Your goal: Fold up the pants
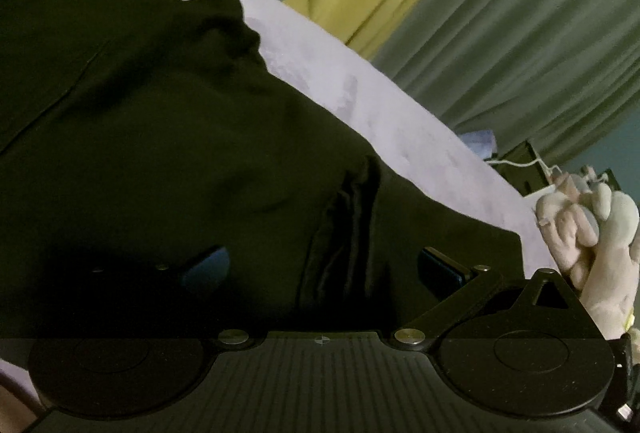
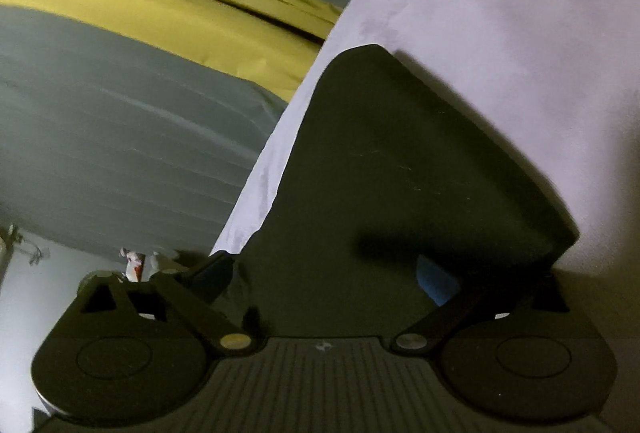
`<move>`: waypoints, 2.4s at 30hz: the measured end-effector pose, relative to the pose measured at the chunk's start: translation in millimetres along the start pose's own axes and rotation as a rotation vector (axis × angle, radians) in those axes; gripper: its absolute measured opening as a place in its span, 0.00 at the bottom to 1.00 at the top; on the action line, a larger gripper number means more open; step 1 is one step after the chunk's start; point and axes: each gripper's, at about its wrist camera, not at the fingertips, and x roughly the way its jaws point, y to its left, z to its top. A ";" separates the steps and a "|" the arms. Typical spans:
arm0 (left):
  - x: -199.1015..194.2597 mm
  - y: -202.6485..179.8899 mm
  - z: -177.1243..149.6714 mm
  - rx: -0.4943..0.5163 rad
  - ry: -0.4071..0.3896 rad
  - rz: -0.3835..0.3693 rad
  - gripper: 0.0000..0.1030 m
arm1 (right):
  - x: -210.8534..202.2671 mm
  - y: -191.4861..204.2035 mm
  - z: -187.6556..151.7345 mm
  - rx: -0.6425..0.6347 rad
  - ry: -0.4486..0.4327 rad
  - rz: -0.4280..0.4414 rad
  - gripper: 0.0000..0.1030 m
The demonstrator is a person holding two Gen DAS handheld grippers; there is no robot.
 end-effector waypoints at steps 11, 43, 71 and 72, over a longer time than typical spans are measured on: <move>22.7 -36.1 -11.6 0.164 0.064 0.027 1.00 | 1.7 5.4 3.0 -0.020 -0.004 -0.003 0.96; 23.3 -14.8 -9.5 0.092 0.071 -0.072 0.76 | 27.3 49.1 38.9 -0.227 -0.057 -0.201 0.41; 49.5 54.9 3.5 -0.392 0.154 -0.356 0.29 | 16.4 50.0 5.7 -0.544 -0.057 -0.333 0.87; 55.2 62.0 1.5 -0.443 0.175 -0.363 0.21 | 17.0 51.9 3.4 -0.563 -0.059 -0.343 0.87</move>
